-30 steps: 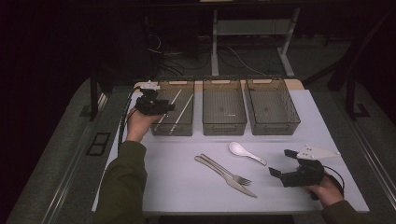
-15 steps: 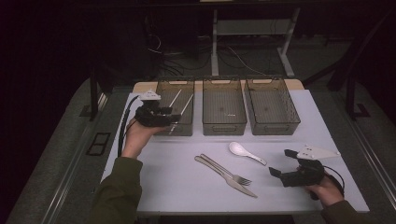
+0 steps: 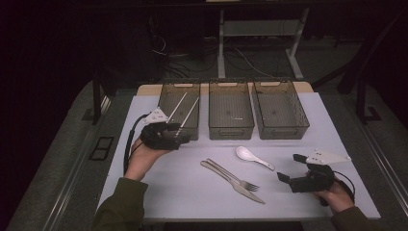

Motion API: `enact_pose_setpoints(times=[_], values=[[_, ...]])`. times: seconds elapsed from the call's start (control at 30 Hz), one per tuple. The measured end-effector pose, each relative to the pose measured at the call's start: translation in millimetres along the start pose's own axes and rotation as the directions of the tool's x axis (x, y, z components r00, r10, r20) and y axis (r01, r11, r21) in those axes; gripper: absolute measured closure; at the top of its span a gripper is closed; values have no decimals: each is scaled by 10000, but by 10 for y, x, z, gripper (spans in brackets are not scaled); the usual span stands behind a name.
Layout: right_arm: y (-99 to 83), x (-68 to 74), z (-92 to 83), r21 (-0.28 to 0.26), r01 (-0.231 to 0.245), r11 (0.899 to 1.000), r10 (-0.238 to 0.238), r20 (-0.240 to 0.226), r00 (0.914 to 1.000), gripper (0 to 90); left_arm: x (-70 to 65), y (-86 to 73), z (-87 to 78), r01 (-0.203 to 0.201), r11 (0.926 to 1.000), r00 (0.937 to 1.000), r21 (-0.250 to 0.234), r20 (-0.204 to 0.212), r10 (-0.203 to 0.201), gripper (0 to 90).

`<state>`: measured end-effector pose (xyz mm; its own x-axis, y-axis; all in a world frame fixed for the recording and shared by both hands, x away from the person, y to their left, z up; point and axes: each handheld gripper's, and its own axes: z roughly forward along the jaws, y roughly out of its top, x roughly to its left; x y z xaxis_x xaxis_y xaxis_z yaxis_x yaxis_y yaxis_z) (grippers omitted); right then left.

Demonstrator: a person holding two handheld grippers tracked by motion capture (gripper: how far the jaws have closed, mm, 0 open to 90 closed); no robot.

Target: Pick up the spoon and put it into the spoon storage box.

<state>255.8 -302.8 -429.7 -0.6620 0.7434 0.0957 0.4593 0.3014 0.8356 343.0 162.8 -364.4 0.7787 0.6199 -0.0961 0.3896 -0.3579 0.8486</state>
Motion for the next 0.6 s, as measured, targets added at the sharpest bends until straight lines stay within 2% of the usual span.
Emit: enact_pose_setpoints(times=[0.3,0.6], values=[[-1,3,-13,-3,-32,10000,32,-37,10000,65,-220,-291,-45,-342,9994,9993,-86,127,343,195],[17,11,-17,16,-74,10000,74,-161,9998,65,-371,-535,-64,-255,9993,9985,-291,474,269,114]])
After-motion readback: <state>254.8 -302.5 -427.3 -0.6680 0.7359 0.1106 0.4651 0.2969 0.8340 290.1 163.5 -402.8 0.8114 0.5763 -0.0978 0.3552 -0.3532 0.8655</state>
